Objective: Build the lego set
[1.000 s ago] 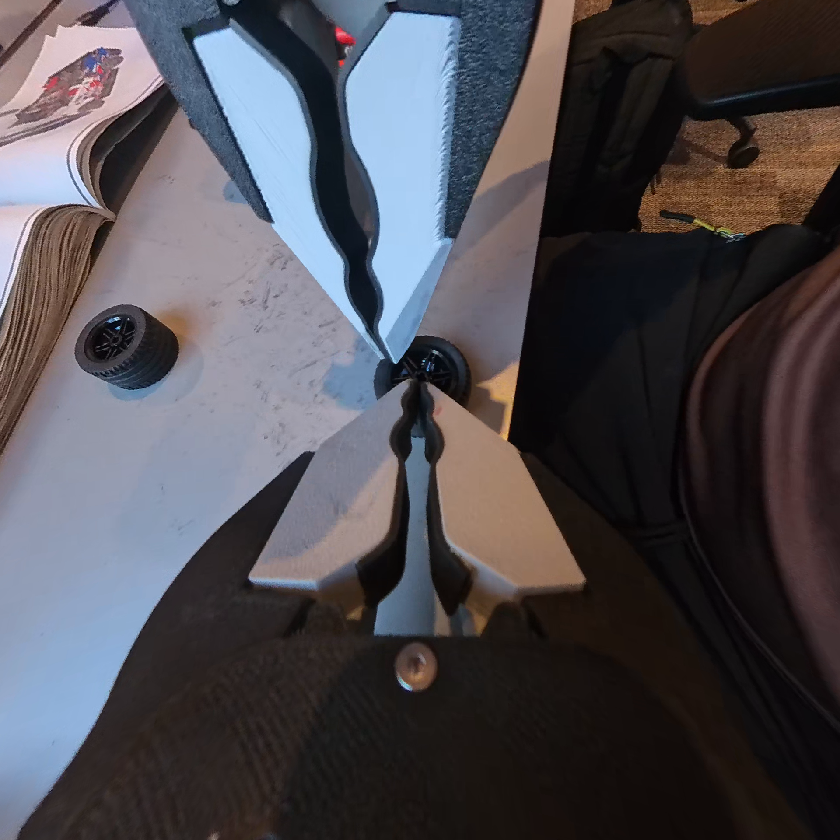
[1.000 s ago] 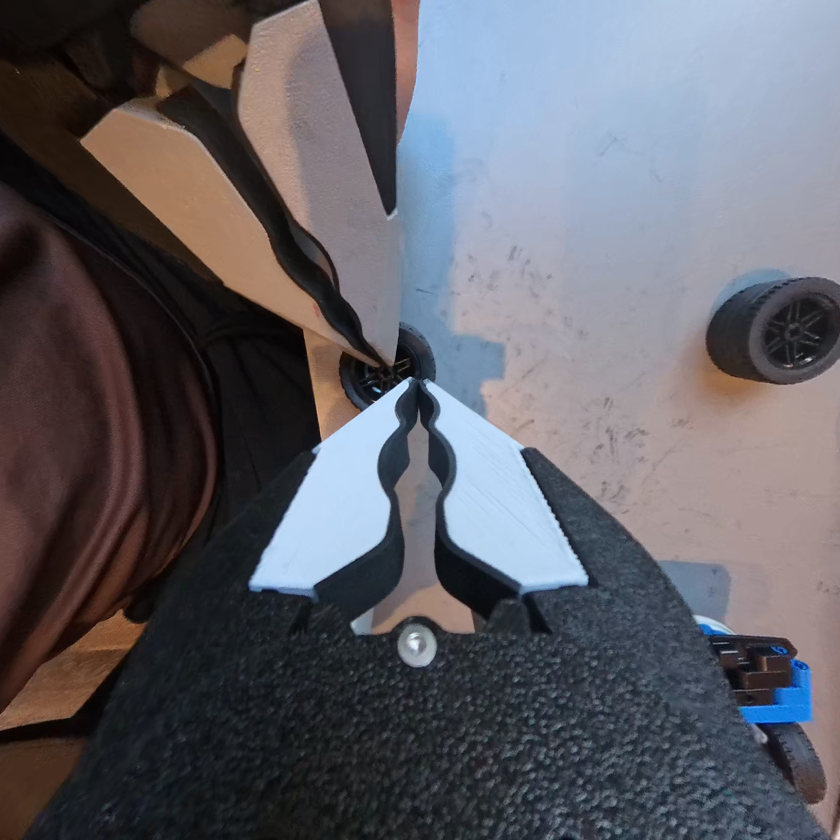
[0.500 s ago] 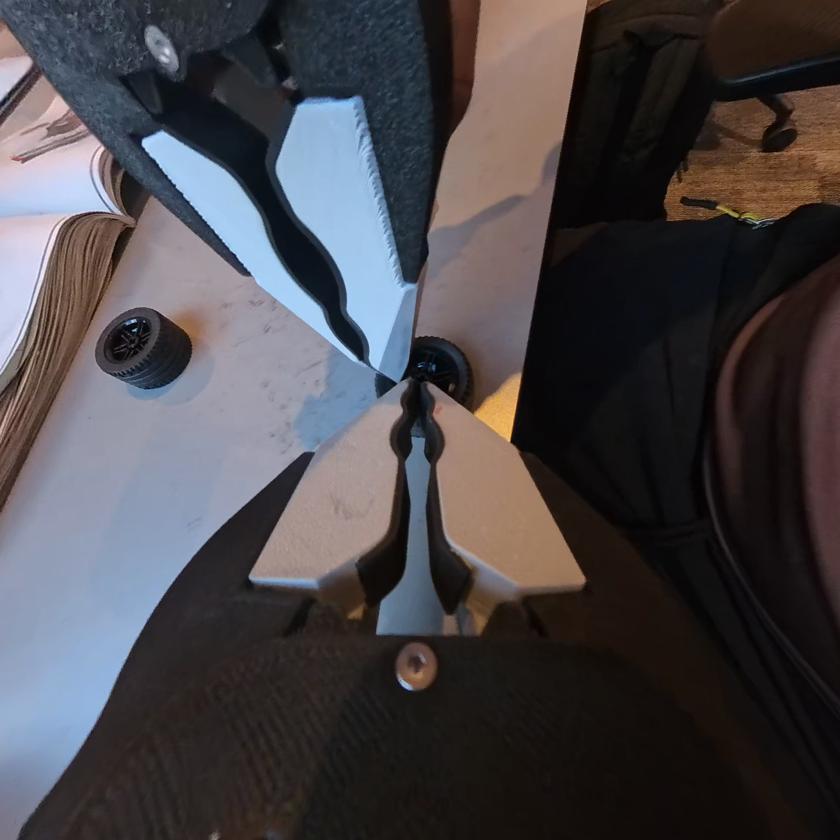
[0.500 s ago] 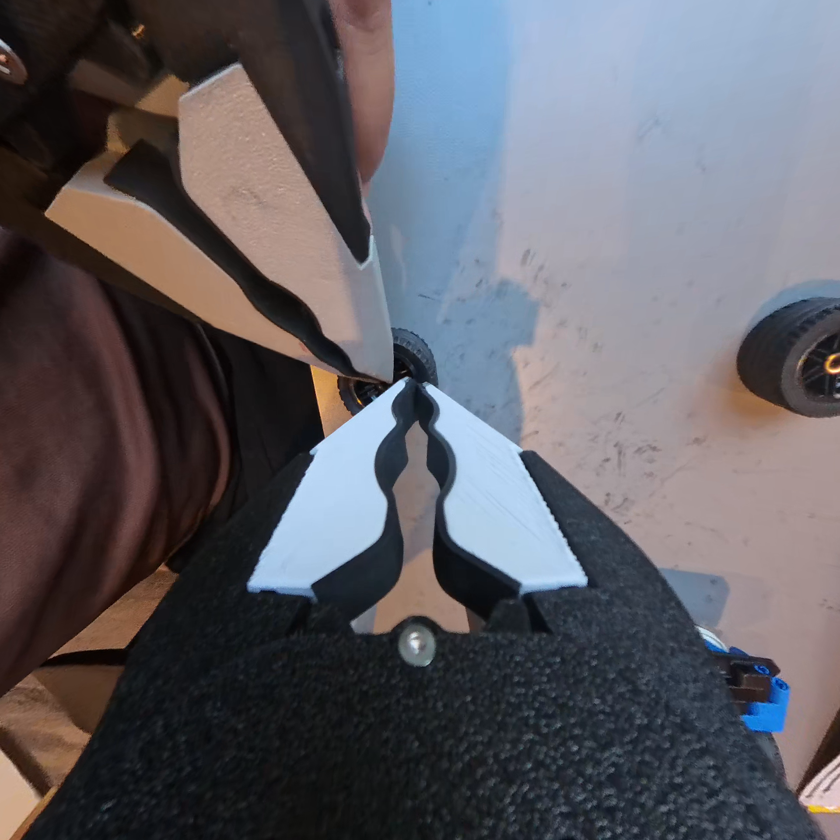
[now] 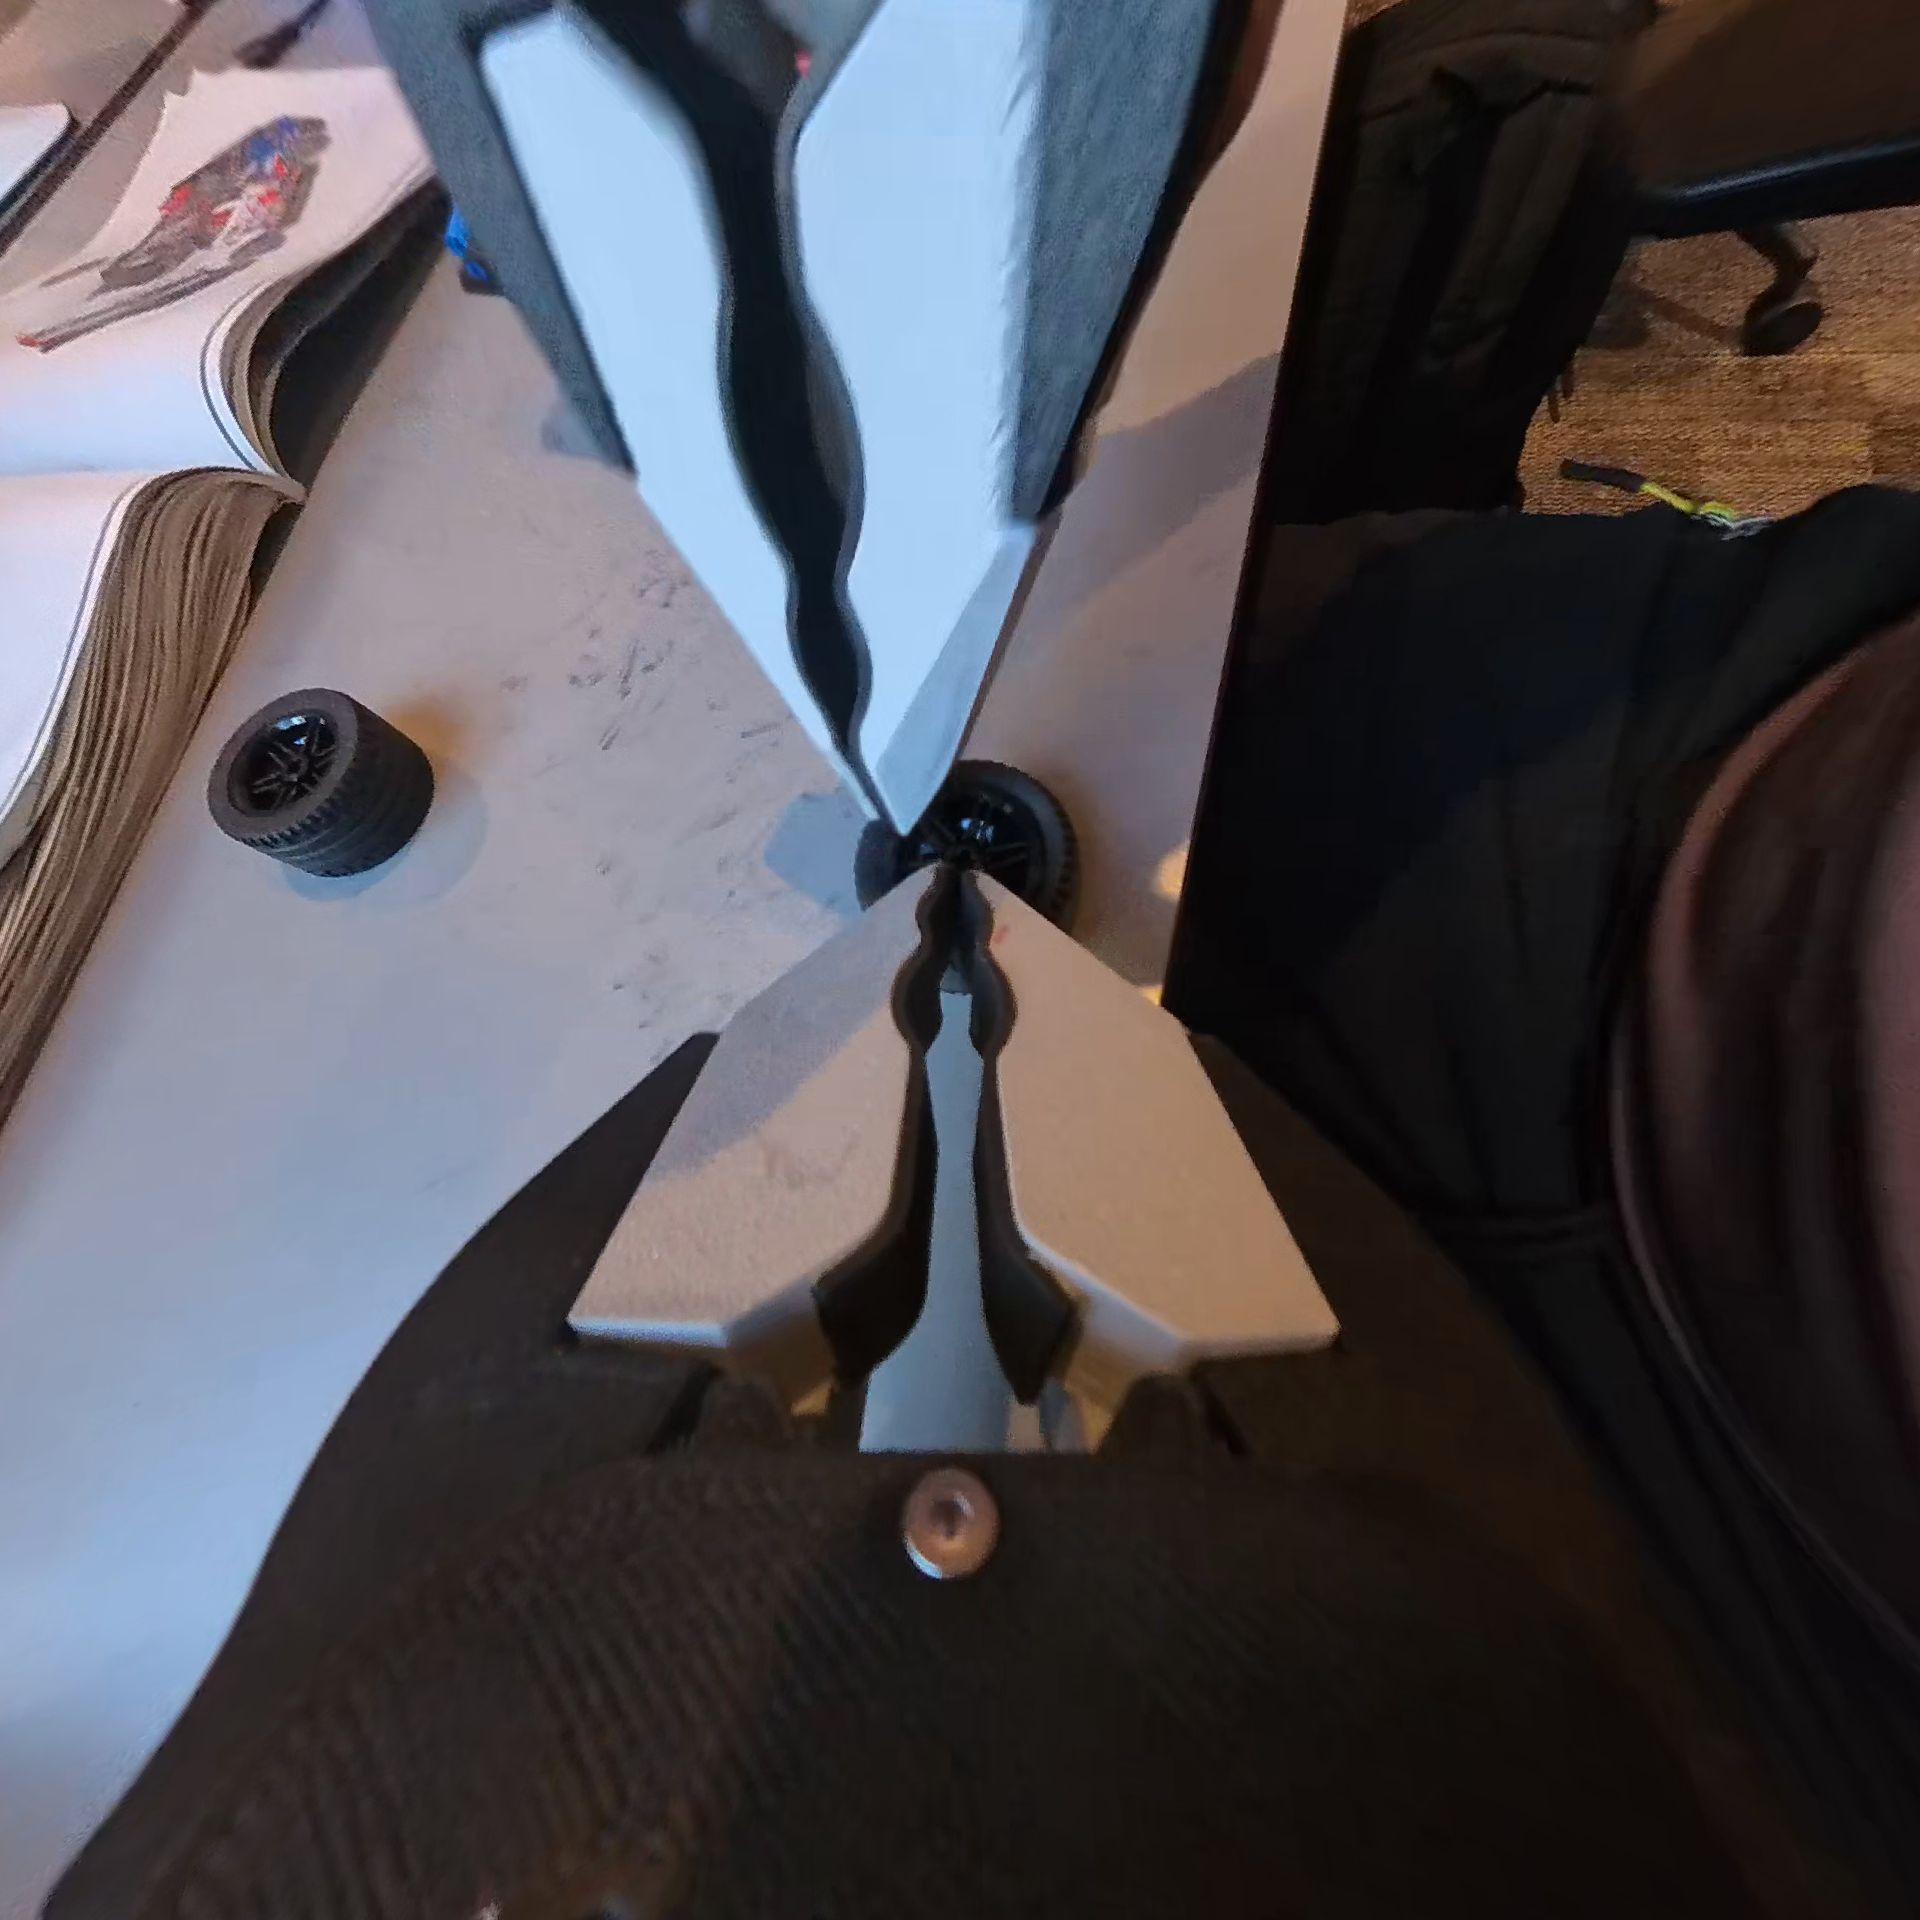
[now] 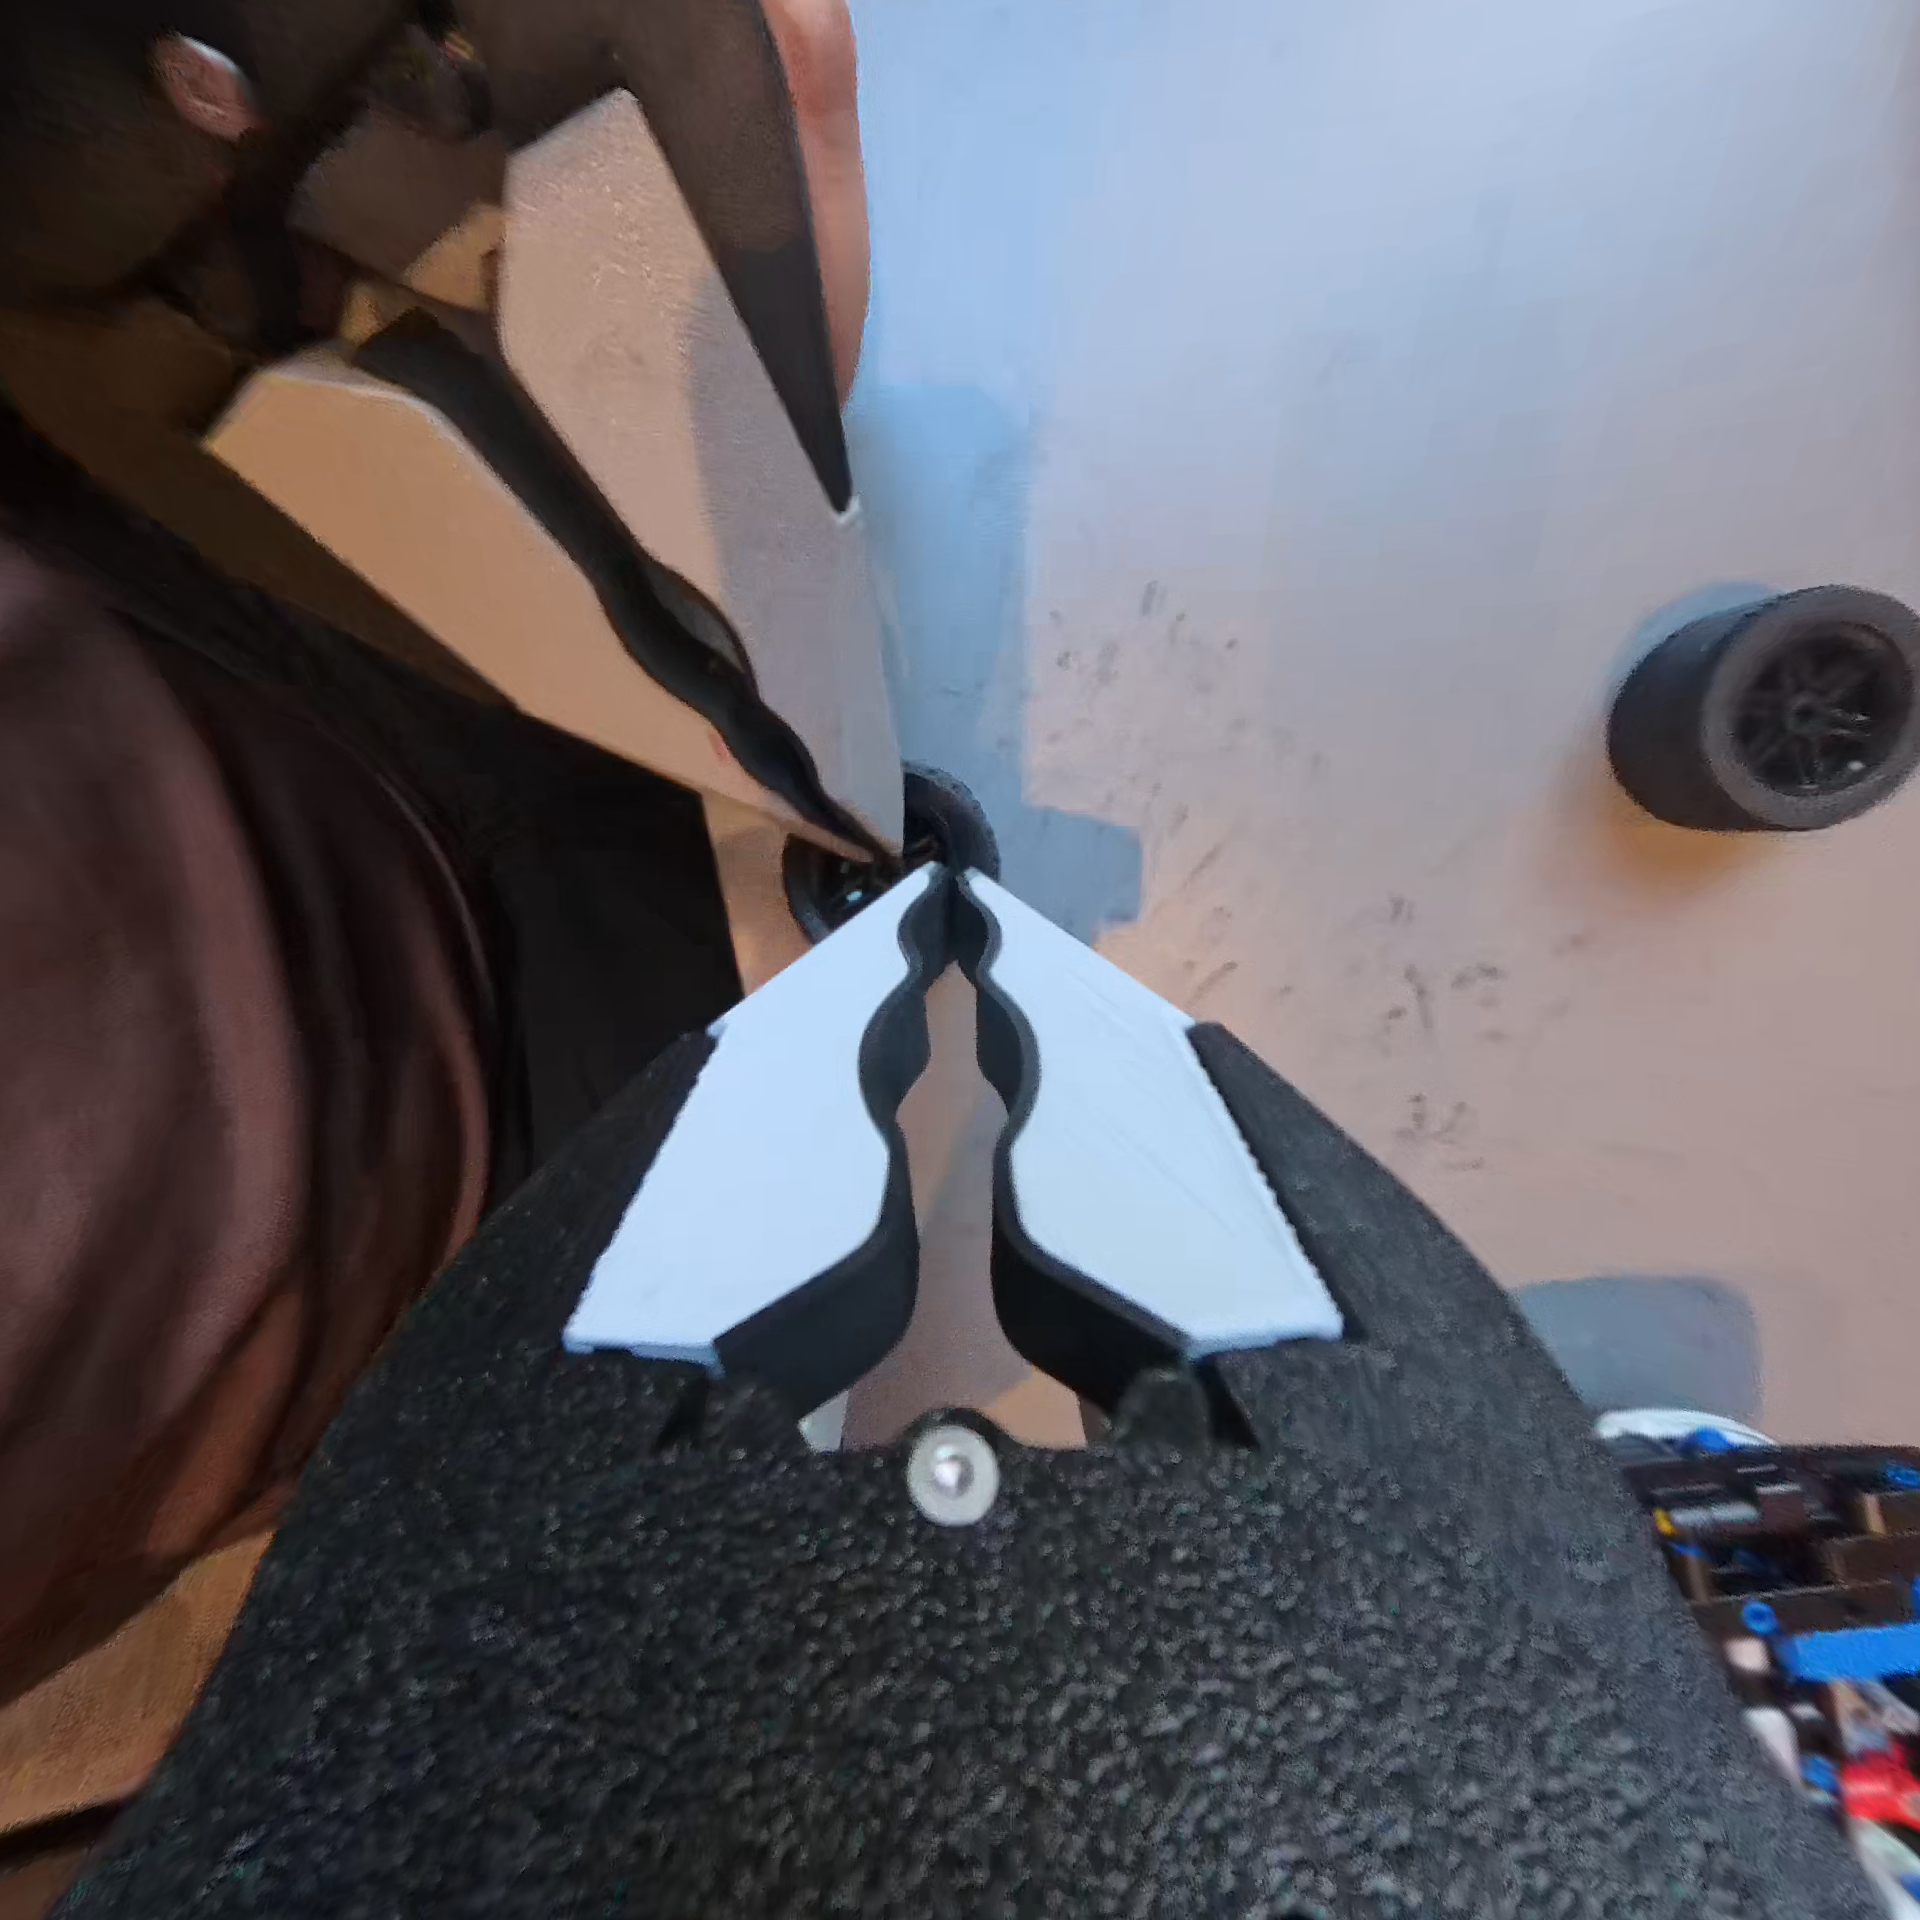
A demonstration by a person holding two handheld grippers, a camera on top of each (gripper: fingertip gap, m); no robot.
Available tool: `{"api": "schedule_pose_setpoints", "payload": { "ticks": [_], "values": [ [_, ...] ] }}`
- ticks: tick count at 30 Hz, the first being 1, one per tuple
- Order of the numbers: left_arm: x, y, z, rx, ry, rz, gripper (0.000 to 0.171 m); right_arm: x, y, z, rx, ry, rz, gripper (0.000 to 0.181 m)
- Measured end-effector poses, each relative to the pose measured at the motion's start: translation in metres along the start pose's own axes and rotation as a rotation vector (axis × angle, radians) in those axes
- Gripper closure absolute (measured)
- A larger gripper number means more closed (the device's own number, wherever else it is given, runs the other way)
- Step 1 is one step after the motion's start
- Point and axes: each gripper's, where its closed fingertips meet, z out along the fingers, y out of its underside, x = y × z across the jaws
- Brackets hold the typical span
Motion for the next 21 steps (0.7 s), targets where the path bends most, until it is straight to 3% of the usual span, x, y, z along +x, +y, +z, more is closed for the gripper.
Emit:
{"api": "schedule_pose_setpoints", "payload": {
  "ticks": [2, 6, 9, 15, 21],
  "values": [
    [0.000, 0.000, -0.001, -0.002, -0.007, 0.011, 0.171, -0.006, 0.002, -0.007, 0.079, -0.021, 0.012, 0.181],
    [0.000, 0.000, 0.000, -0.023, -0.011, 0.014, 0.171, -0.012, 0.016, -0.006, 0.030, -0.058, 0.007, 0.181],
    [0.000, 0.000, 0.000, -0.019, 0.003, 0.008, 0.171, -0.006, 0.013, -0.010, -0.029, -0.009, -0.069, 0.181],
    [0.000, 0.000, 0.000, 0.002, 0.006, 0.003, 0.171, -0.012, 0.015, -0.003, -0.157, -0.058, -0.107, 0.181],
    [0.001, -0.001, 0.001, 0.005, -0.001, 0.023, 0.171, -0.011, 0.016, 0.000, -0.278, -0.057, -0.060, 0.181]
  ]
}}
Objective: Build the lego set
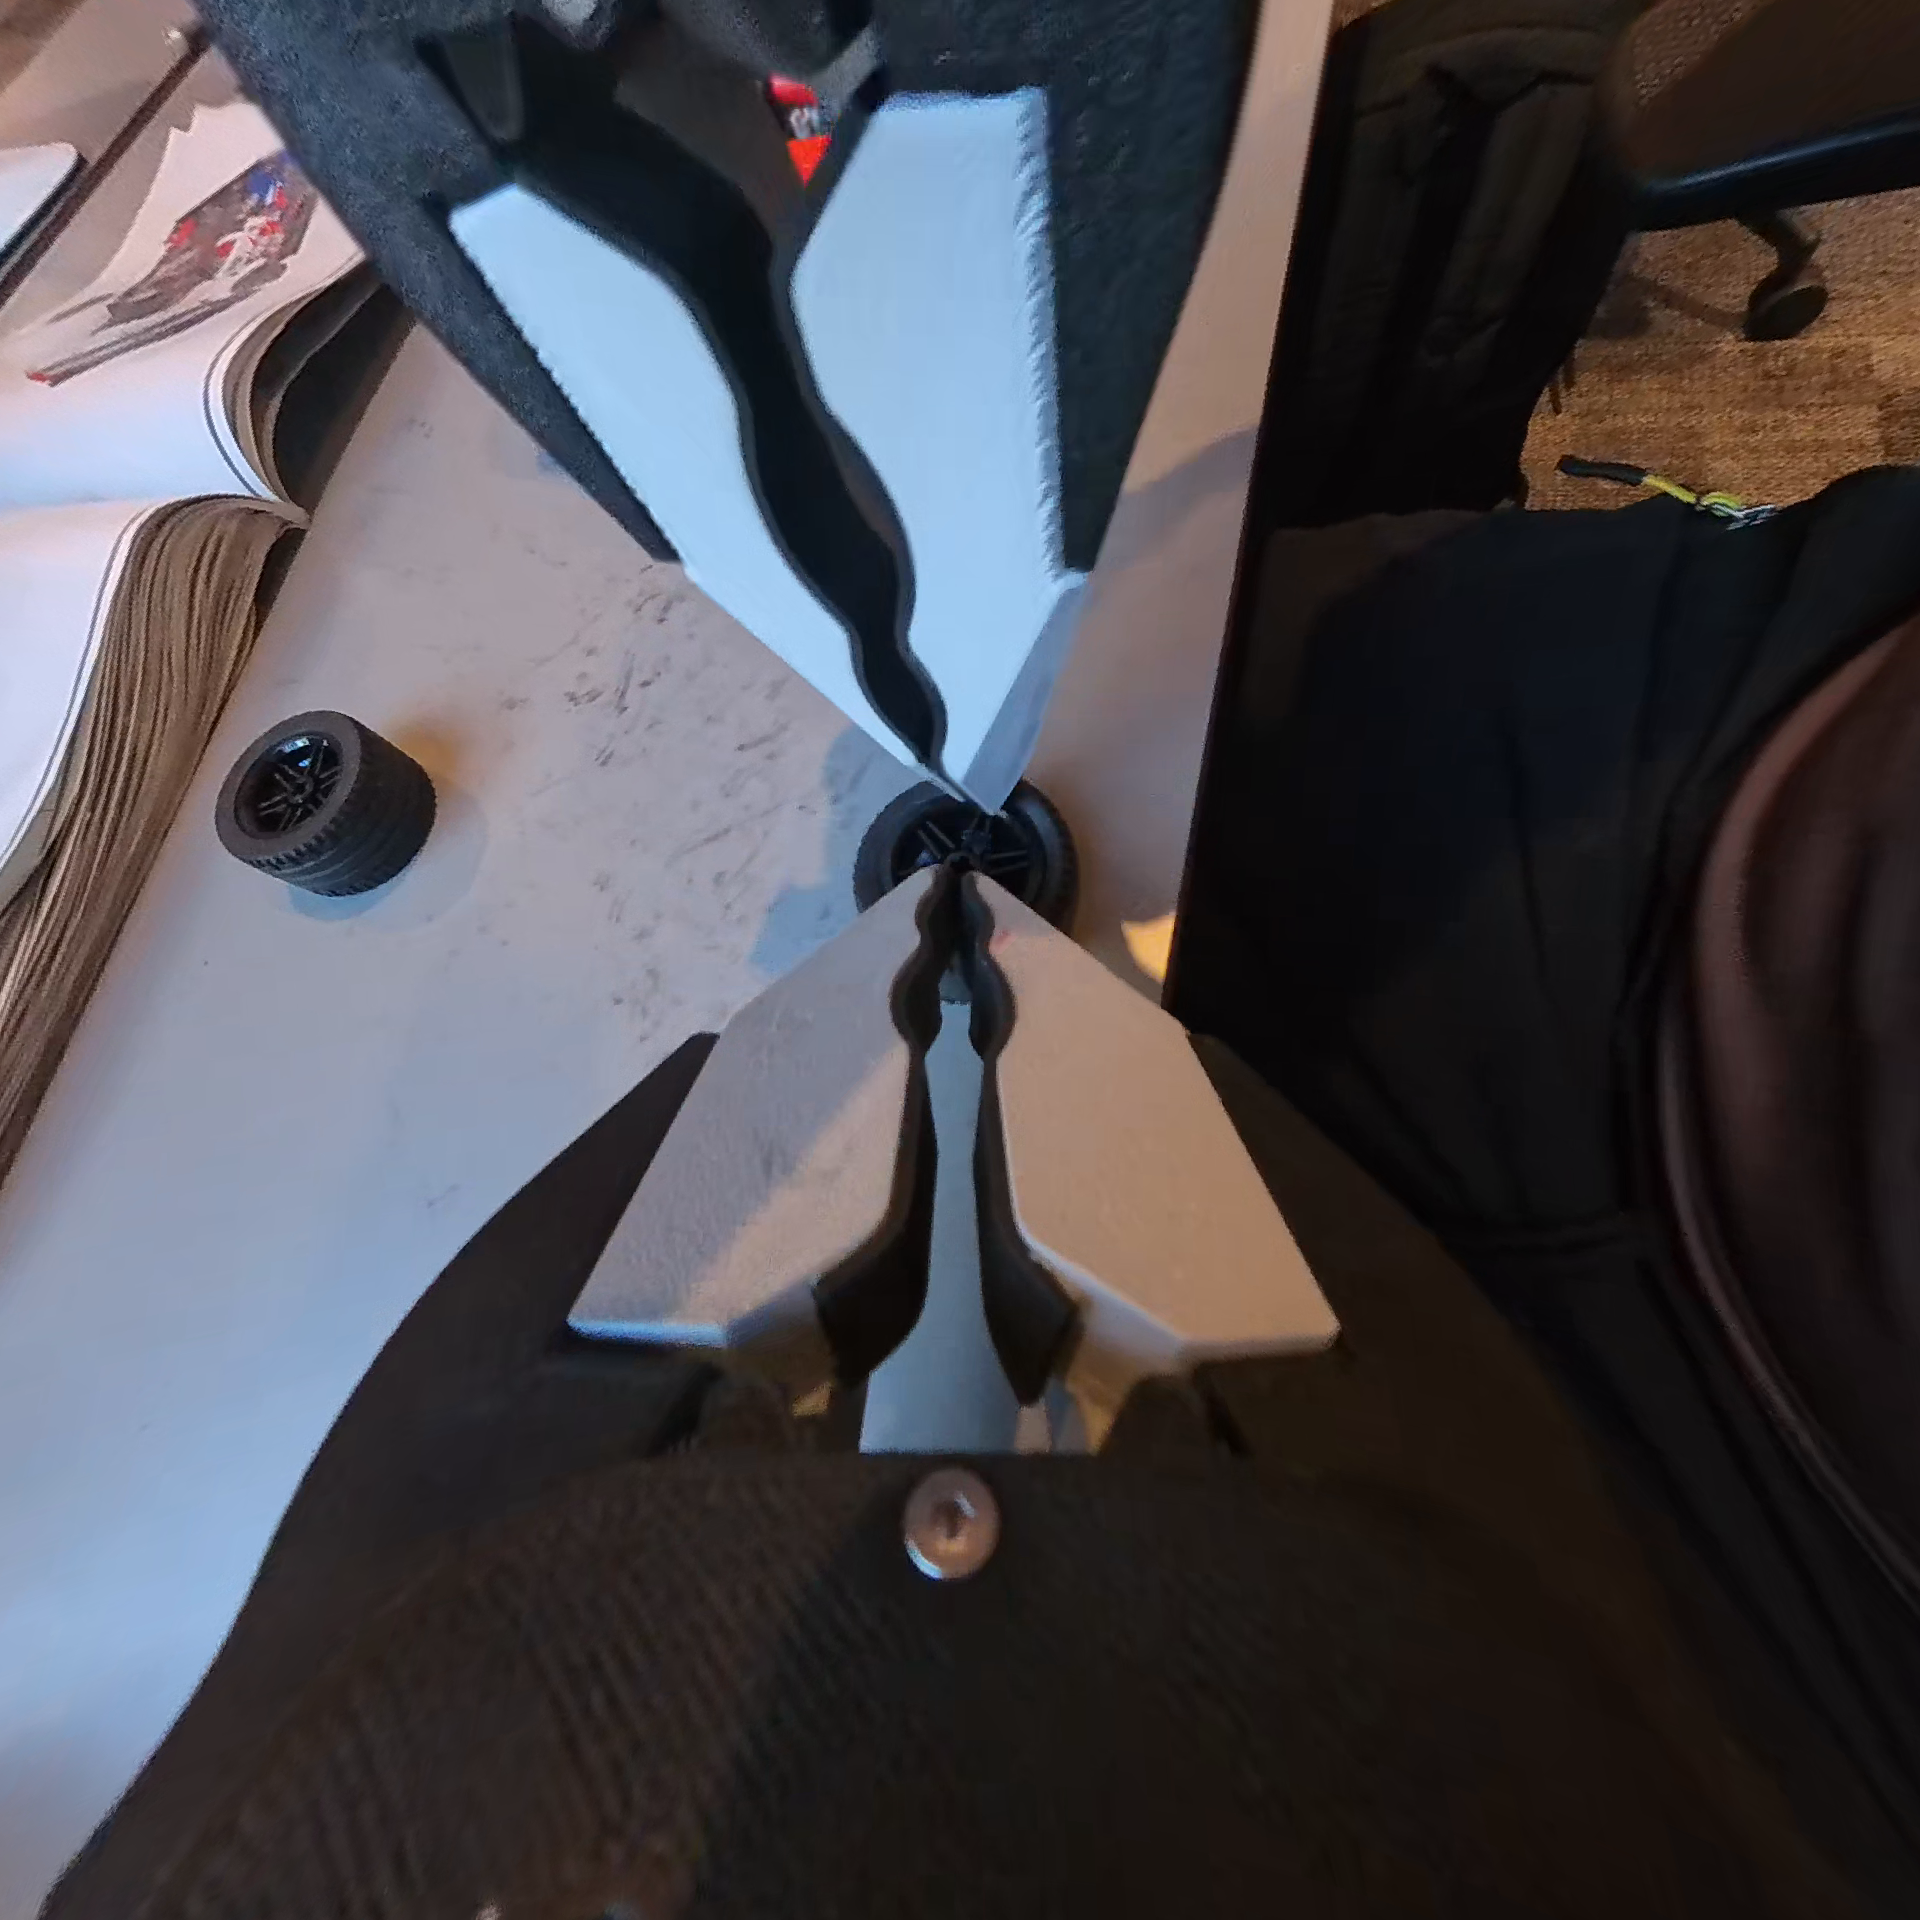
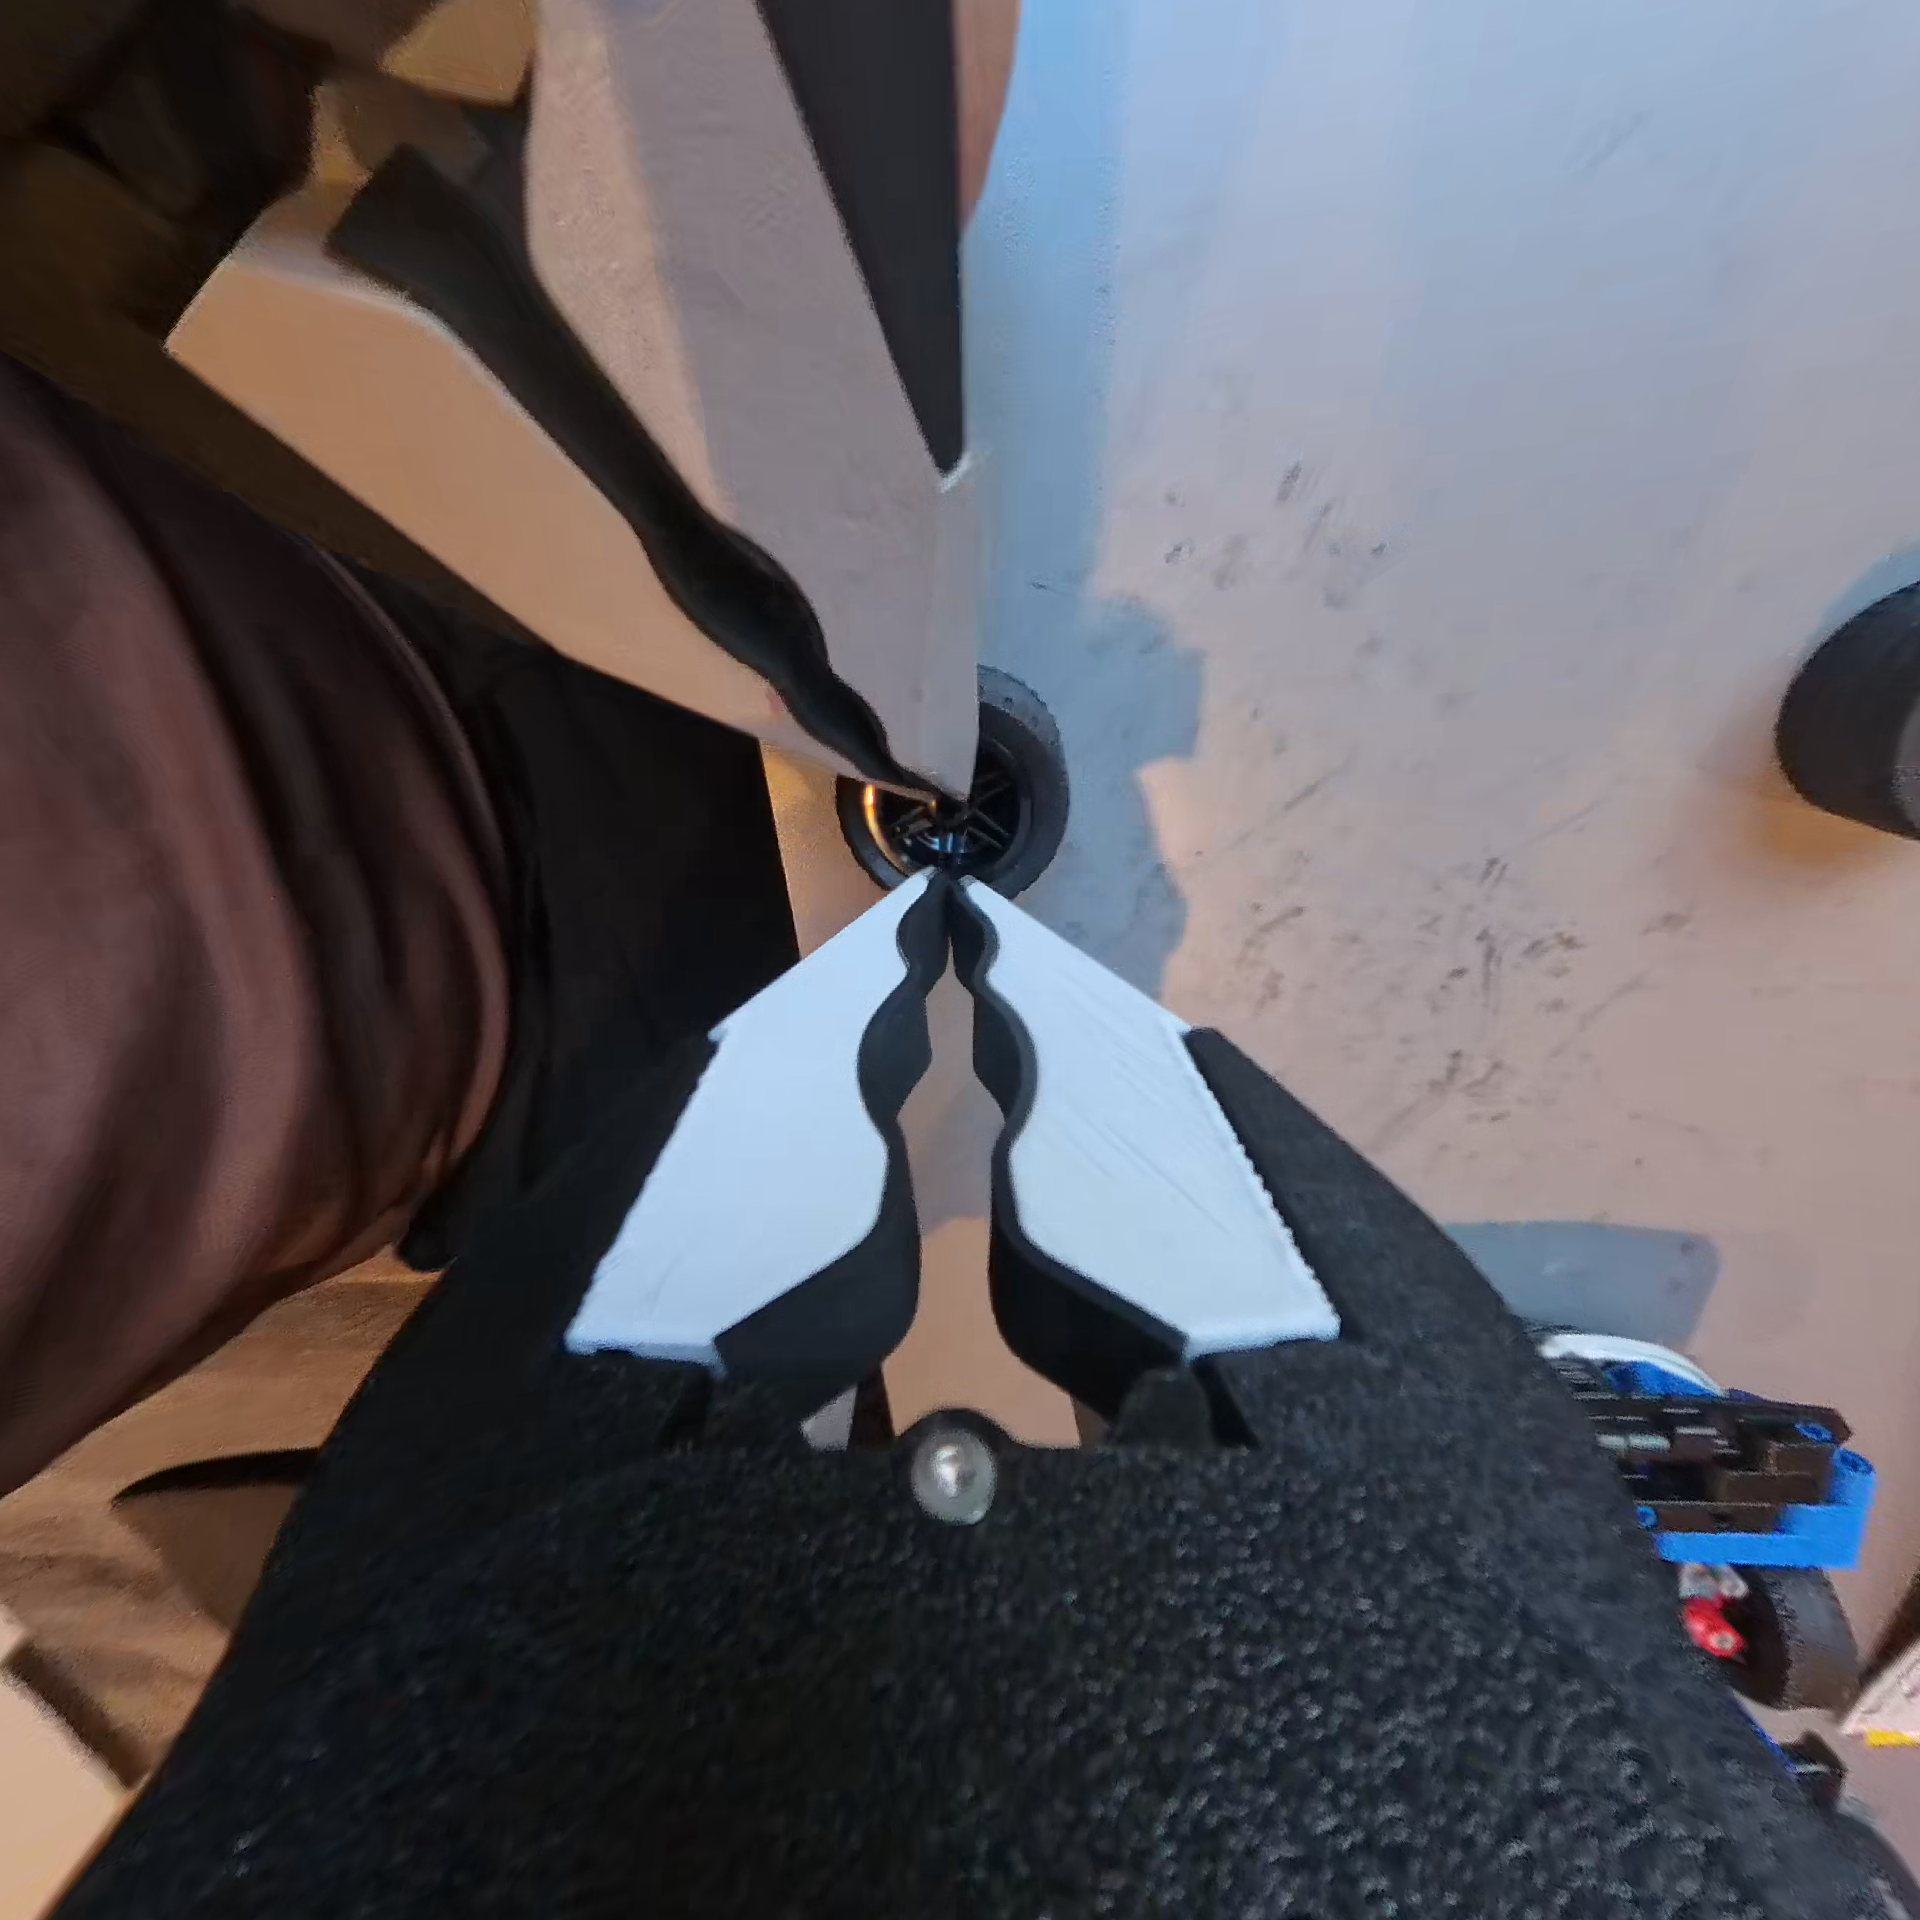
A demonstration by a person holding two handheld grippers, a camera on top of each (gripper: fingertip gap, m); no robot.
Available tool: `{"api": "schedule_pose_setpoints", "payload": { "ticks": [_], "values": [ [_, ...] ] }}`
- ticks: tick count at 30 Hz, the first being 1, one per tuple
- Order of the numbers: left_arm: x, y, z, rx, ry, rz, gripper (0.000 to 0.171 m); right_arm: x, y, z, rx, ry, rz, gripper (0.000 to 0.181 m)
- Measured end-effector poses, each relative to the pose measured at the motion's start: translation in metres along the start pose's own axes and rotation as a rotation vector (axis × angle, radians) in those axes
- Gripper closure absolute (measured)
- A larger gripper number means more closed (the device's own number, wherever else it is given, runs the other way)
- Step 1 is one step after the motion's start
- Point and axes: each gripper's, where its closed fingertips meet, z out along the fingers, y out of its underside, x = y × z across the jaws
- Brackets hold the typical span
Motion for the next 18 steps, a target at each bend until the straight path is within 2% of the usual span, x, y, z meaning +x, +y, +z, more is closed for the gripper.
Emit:
{"api": "schedule_pose_setpoints", "payload": {
  "ticks": [3, 6, 9, 11, 13, 18],
  "values": [
    [0.0063, -0.0031, 0.0023, 0.015, 0.049, 0.000, 0.171, 0.0001, -0.0013, 0.0010, -0.035, -0.042, 0.031, 0.181],
    [0.0056, -0.0061, 0.0092, -0.023, 0.020, 0.020, 0.171, 0.0003, -0.0006, 0.0012, -0.089, -0.017, 0.001, 0.181],
    [0.0057, -0.0057, 0.0084, -0.003, 0.028, -0.005, 0.171, 0.0003, -0.0016, 0.0014, -0.037, -0.074, 0.071, 0.181],
    [0.0058, -0.0051, 0.0078, -0.002, 0.020, -0.006, 0.171, 0.0001, -0.0023, 0.0018, -0.112, -0.044, 0.010, 0.181],
    [0.0052, -0.0048, 0.0077, -0.002, 0.024, -0.016, 0.171, 0.0003, -0.0020, 0.0022, -0.163, -0.083, 0.018, 0.181],
    [0.0021, -0.0029, 0.0020, 0.002, 0.048, -0.065, 0.171, 0.0003, -0.0017, 0.0017, -0.192, -0.080, 0.023, 0.181]
  ]
}}
